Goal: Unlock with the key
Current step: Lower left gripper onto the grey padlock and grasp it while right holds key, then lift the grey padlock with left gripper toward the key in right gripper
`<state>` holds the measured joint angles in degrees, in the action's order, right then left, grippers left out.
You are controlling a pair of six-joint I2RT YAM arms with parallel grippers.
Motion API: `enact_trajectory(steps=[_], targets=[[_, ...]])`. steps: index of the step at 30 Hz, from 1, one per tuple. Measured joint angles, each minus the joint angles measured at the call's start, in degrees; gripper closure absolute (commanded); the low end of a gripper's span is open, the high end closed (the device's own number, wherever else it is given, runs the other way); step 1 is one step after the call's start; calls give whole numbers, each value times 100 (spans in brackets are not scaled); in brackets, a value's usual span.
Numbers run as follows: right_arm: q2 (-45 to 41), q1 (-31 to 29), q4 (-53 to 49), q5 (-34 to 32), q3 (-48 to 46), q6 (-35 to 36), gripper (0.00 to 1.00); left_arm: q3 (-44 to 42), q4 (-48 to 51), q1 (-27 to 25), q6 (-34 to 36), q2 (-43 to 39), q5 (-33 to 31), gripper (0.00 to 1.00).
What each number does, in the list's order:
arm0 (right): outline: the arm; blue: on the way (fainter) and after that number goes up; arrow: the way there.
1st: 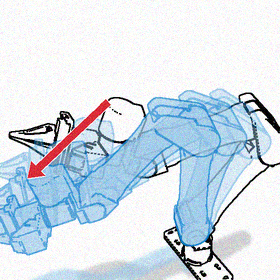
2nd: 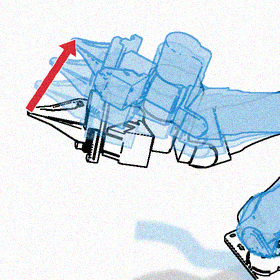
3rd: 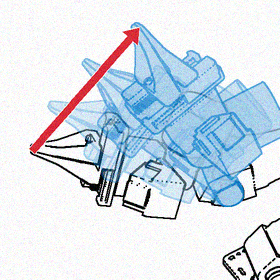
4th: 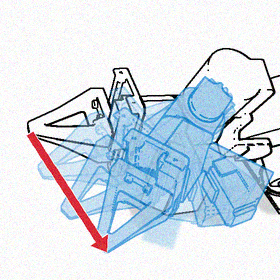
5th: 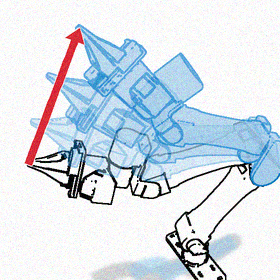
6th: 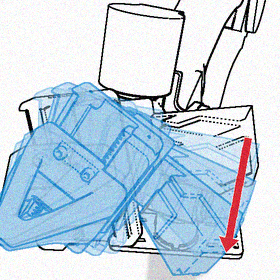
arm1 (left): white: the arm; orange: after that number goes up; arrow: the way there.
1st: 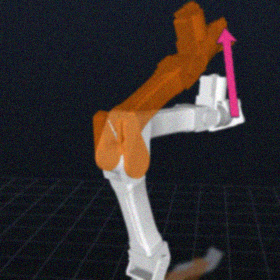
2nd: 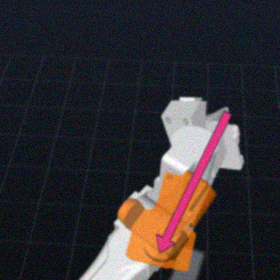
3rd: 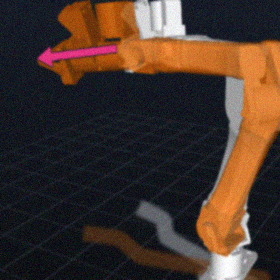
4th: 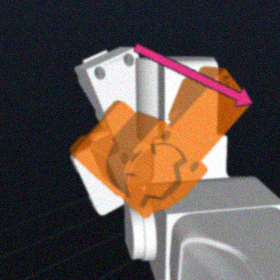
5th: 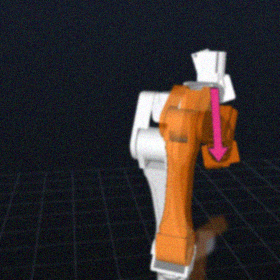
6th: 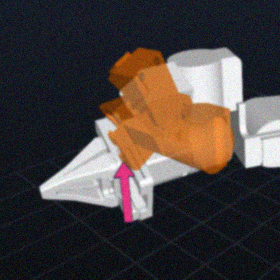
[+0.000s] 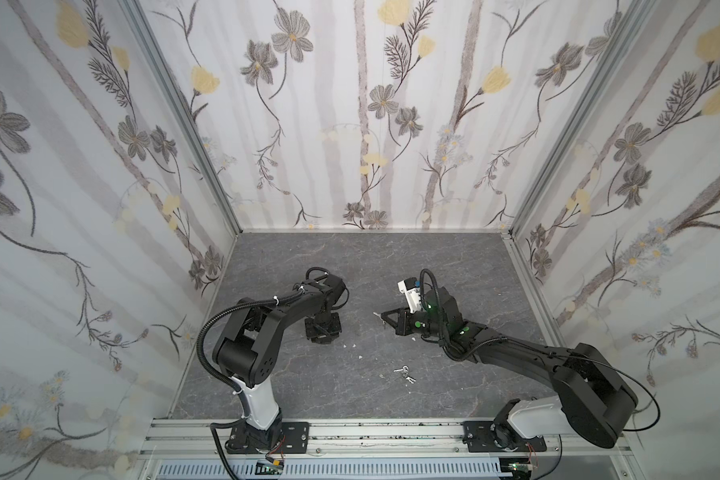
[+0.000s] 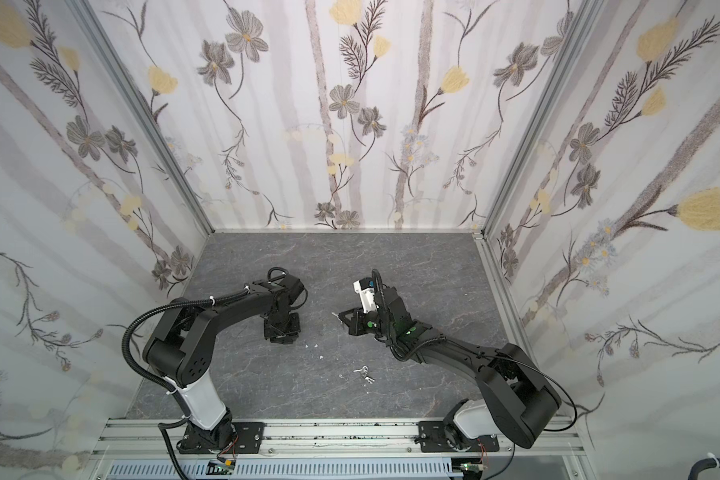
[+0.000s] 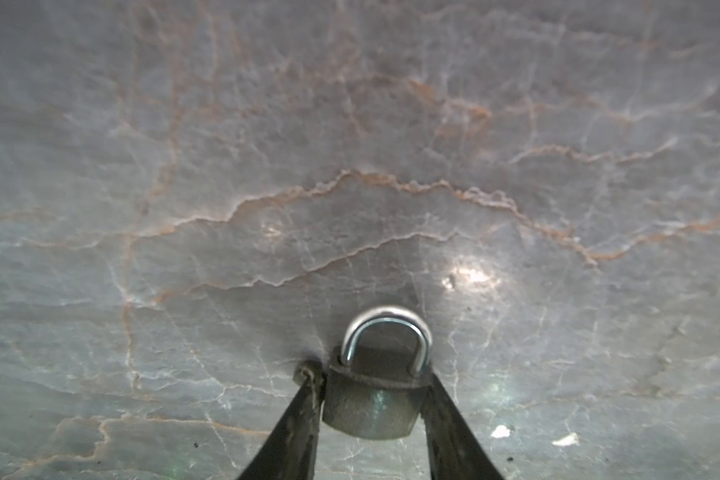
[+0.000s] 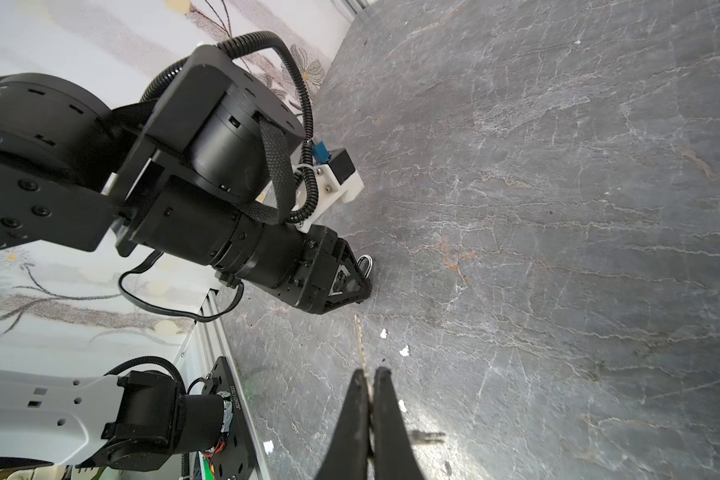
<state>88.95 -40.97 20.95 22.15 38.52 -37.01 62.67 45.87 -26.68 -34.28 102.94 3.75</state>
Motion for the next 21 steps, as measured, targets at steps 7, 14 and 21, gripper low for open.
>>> enact_trajectory(steps=[7, 14, 21], targets=[[4, 0, 28, -4, -44, -2, 100, -13, -2, -15, 15, 70, 7, 79], [4, -81, -13, -221, -98, 13, 100, -87, -114, -15, -153, -118, 22, 80], [157, -315, 68, -334, -149, 109, 100, 103, -278, -9, -577, -575, 236, 80]])
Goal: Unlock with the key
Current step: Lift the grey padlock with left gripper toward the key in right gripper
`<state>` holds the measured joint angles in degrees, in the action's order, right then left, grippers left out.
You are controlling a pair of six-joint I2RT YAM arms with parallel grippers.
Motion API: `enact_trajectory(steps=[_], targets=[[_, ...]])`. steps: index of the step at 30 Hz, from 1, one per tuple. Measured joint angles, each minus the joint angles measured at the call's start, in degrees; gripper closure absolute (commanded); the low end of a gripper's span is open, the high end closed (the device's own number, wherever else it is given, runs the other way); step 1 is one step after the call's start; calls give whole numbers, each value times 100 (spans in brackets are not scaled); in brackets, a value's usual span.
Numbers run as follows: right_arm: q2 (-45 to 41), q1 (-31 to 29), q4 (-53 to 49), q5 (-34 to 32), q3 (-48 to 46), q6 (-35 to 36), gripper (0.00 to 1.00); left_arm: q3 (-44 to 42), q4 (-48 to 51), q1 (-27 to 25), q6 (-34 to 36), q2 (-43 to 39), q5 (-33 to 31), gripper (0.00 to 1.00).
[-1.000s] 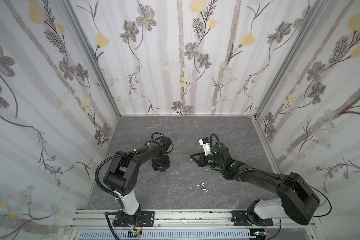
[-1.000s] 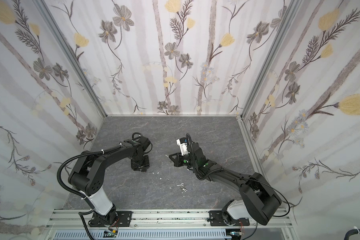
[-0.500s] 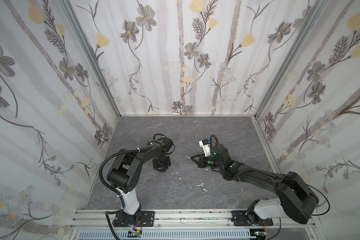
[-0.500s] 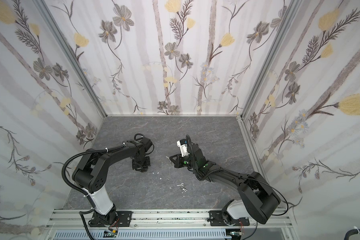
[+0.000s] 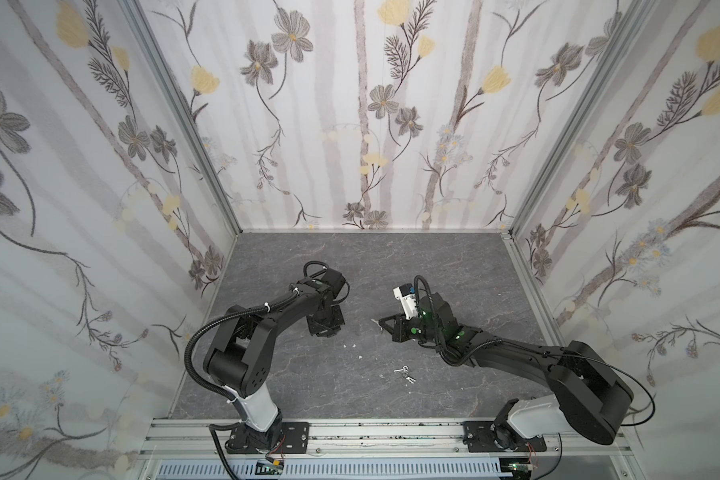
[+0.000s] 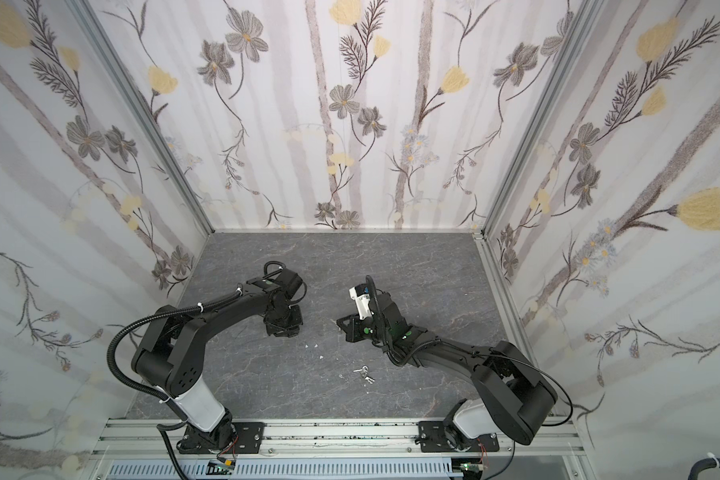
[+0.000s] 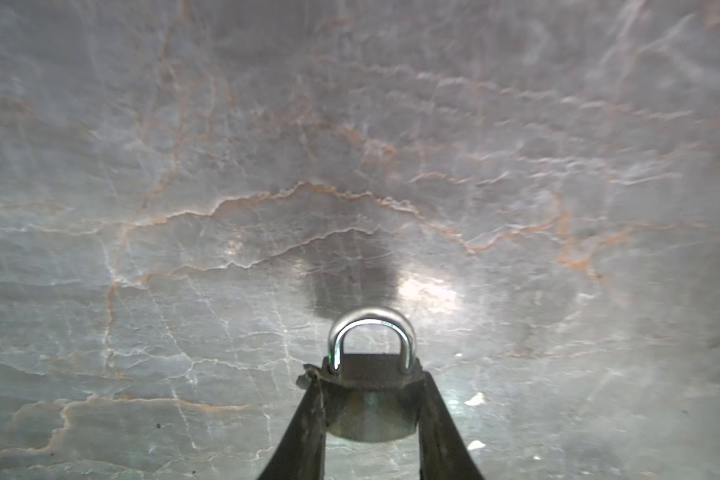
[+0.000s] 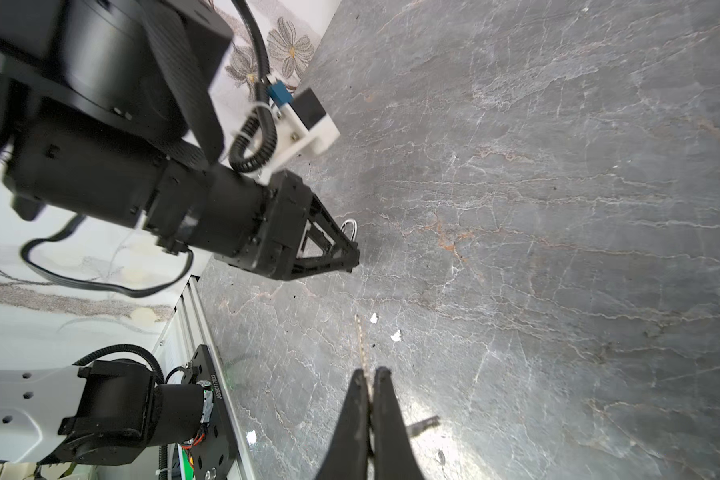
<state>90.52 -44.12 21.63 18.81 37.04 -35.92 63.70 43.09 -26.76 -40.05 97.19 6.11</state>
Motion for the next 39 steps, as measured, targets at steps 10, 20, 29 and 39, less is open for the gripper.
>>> enact_trajectory(steps=[10, 20, 29, 39], targets=[[166, -133, 494, -190, -17, 74, 100, 61, -503, 24, -1043, -605, 415, 80], [691, -203, 815, -321, 310, 149, 100, -264, -1521, 24, -2468, -966, 951, 80], [1038, -229, 1023, -376, 496, 146, 100, -402, -2083, 24, -3058, -1200, 1257, 80], [1154, -225, 1163, -378, 708, 142, 100, -527, -2337, 24, -3283, -1318, 1368, 80]])
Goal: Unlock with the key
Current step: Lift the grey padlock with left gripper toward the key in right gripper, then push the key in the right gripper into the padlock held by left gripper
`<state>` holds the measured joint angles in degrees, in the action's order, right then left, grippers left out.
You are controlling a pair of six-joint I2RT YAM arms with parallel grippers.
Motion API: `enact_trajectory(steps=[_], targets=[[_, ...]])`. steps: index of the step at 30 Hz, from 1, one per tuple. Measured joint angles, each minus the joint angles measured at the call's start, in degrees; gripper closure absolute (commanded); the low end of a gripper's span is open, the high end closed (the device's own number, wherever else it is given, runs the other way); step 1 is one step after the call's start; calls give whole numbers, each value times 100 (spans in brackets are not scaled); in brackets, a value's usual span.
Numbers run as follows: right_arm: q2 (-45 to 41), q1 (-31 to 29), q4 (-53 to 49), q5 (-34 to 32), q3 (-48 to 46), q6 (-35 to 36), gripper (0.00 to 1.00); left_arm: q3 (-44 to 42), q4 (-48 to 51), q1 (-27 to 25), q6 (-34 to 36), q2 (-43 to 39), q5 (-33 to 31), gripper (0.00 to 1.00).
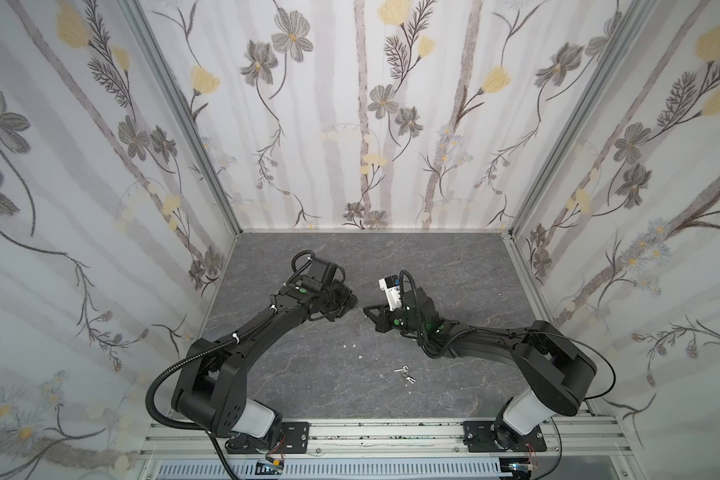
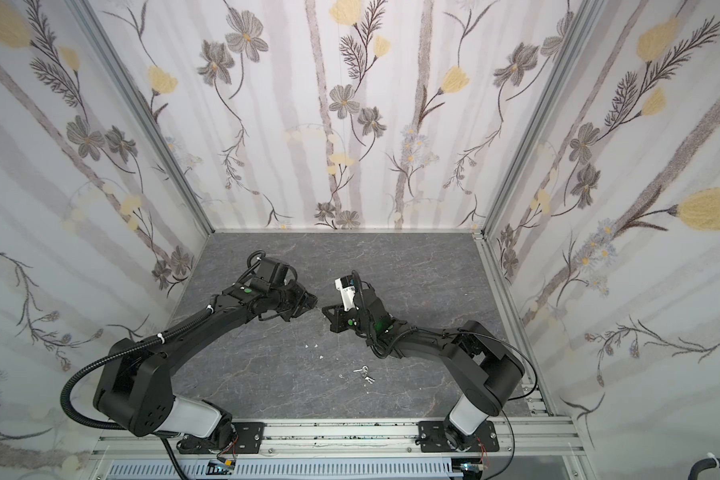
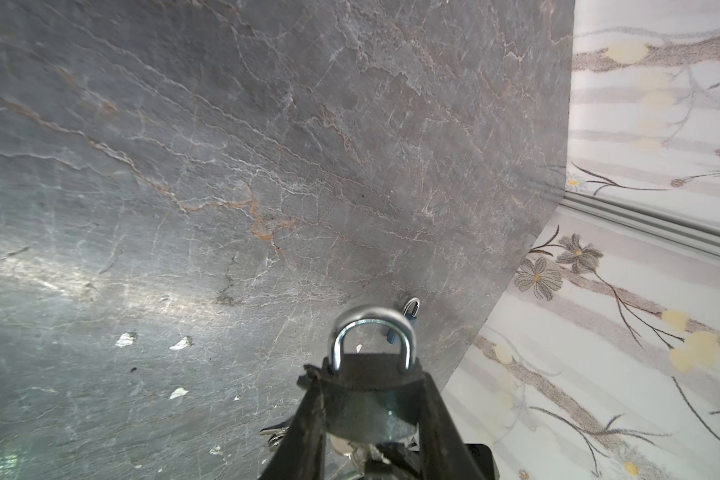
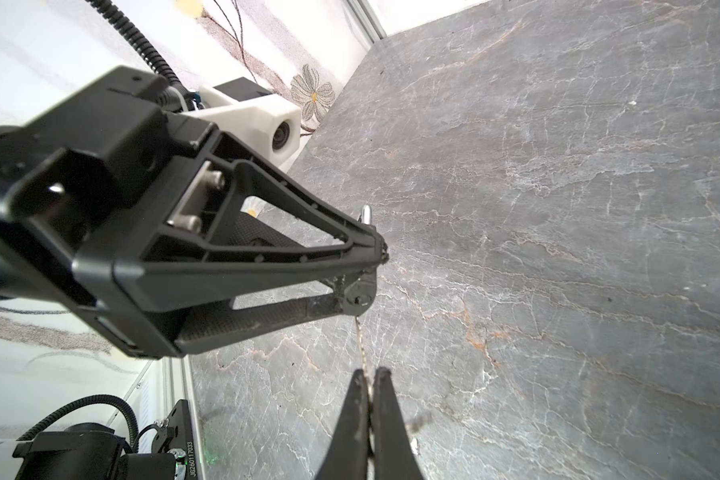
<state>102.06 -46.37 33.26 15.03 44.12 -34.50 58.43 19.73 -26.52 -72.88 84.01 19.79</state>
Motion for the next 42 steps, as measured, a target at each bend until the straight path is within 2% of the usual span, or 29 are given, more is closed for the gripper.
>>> enact_trajectory(steps=[18, 21, 26, 42], targets=[[87, 59, 63, -96, 79, -105, 100, -203, -431, -44, -260, -50, 151, 80], [87, 59, 50, -164, 105, -129, 100, -232, -540, -63, -308, -46, 133, 83], [142, 63, -2, -227, 275, -260, 100, -243, -719, -94, -428, -39, 17, 87], [640, 103, -271, -234, 881, -507, 100, -227, -1010, -236, -560, 120, -369, 92]])
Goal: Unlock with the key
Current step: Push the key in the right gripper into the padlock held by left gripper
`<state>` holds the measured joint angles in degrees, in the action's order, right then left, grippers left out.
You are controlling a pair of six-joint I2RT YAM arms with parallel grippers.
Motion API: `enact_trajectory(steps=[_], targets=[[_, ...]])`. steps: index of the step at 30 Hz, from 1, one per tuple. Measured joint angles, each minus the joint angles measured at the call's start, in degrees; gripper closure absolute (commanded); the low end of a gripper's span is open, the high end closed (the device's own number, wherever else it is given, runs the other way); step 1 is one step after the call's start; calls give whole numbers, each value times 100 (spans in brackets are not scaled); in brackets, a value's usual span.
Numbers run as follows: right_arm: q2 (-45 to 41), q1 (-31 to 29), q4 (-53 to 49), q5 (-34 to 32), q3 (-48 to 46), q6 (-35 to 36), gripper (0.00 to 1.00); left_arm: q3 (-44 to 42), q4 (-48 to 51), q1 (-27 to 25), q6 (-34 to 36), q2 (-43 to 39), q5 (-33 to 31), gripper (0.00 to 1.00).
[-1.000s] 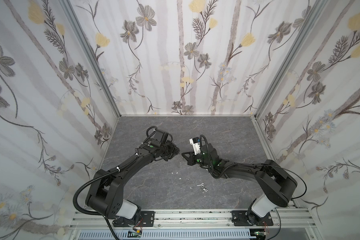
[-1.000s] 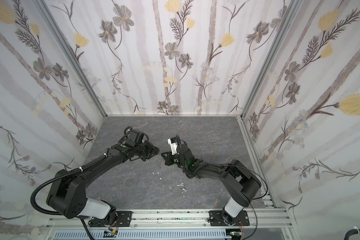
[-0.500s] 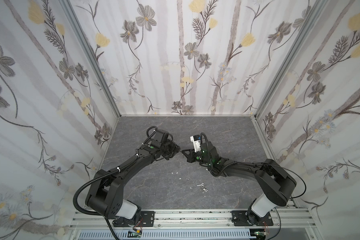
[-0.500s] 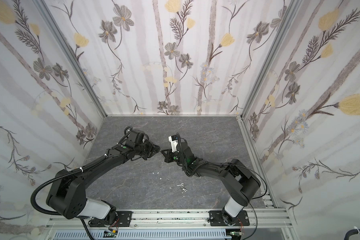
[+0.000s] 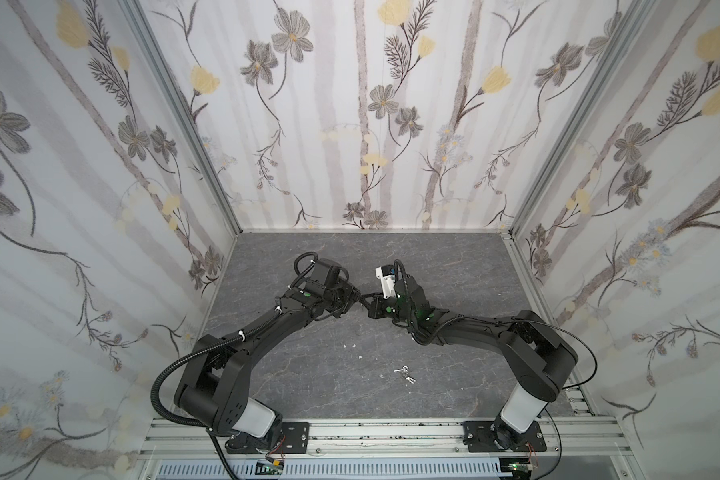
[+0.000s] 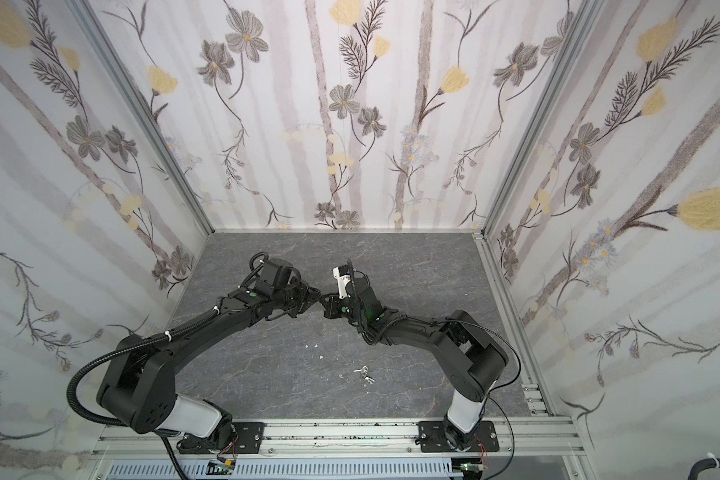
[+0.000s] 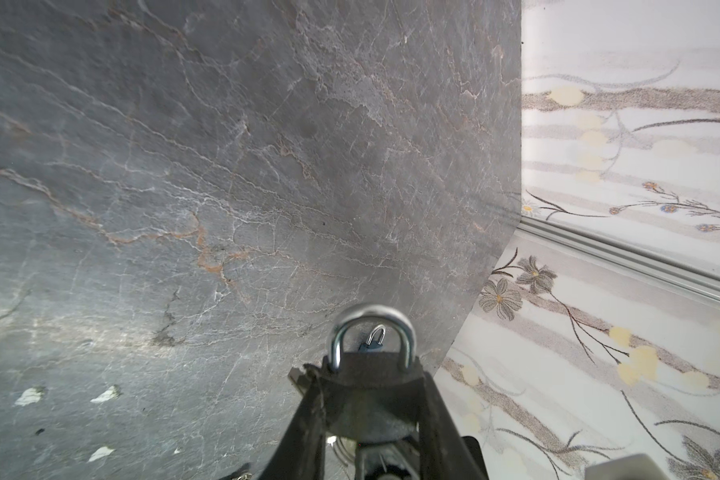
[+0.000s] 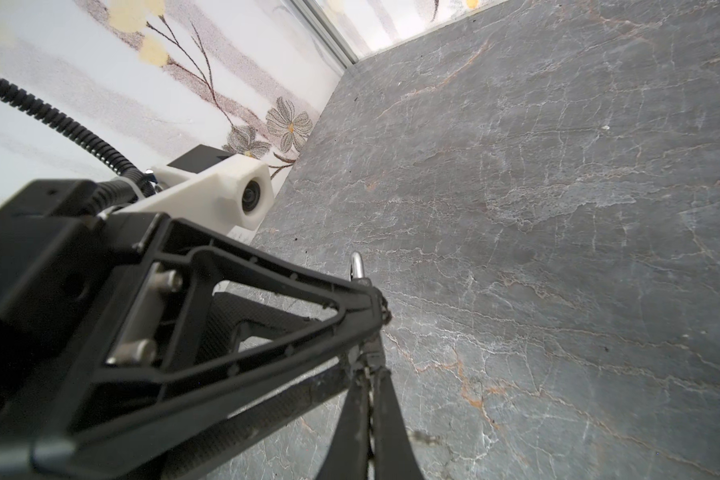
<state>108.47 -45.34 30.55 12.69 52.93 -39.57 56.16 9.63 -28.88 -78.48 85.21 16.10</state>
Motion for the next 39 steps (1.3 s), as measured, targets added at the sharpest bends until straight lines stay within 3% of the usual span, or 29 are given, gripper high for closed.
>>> enact_trajectory(steps=[5, 13, 27, 31, 34, 39], targets=[[-4, 229, 227, 415, -111, -363, 100, -31, -225, -22, 31, 17, 28, 94], [37, 708, 966, 1405, -332, -1668, 100, -245, -1071, -31, 221, 13, 289, 99], [201, 1005, 2739, 2057, -737, -3858, 100, -354, -1705, -31, 494, -170, 557, 98], [52, 1012, 2505, 2033, -763, -3773, 100, -354, -1709, -31, 498, -173, 638, 95], [-299, 1010, 1725, 1967, -715, -3174, 86, -317, -1659, -33, 525, -170, 785, 95], [-763, 994, 706, 1906, -726, -2175, 73, -238, -1325, -90, 608, -166, 1056, 93]])
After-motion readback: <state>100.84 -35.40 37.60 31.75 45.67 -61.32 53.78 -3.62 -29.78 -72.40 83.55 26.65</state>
